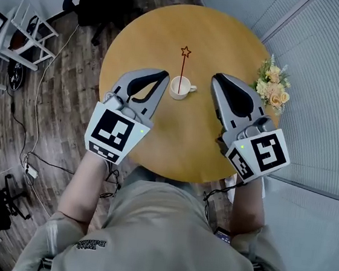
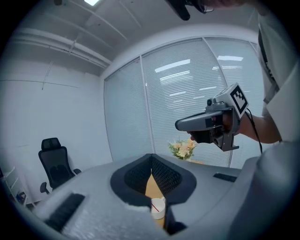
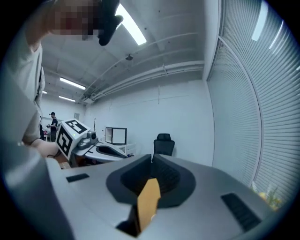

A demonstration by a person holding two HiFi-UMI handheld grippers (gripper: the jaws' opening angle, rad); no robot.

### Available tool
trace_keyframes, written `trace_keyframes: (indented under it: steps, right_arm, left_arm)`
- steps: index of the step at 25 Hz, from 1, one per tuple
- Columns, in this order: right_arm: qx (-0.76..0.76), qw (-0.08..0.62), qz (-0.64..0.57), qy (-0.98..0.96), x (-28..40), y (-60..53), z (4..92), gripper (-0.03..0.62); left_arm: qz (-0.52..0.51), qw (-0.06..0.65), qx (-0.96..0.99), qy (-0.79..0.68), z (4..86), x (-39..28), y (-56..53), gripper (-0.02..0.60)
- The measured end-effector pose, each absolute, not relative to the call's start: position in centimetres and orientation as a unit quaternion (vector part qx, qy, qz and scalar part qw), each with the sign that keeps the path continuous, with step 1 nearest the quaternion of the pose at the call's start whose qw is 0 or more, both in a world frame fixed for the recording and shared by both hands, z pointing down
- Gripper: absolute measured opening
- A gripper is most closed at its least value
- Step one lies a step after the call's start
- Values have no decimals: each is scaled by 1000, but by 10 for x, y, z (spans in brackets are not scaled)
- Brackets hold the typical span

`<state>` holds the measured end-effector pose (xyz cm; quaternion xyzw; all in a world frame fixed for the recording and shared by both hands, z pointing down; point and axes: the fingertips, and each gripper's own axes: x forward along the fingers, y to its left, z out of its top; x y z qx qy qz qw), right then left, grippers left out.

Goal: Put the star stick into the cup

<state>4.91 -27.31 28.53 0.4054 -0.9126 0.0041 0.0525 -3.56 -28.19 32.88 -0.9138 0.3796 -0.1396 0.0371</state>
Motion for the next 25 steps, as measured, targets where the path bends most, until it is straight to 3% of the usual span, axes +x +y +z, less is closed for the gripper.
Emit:
trace_keyframes:
  steps: [13,25]
  right_arm:
    - [406,32,12,-913,80,-216,269,37]
    - [395,18,42,-917,64,-176,297,35]
  left_arm:
    - [-97,70,-921,370,285,-24,-233,21]
    - [-147,37,-921,358,338,-19,-205,21]
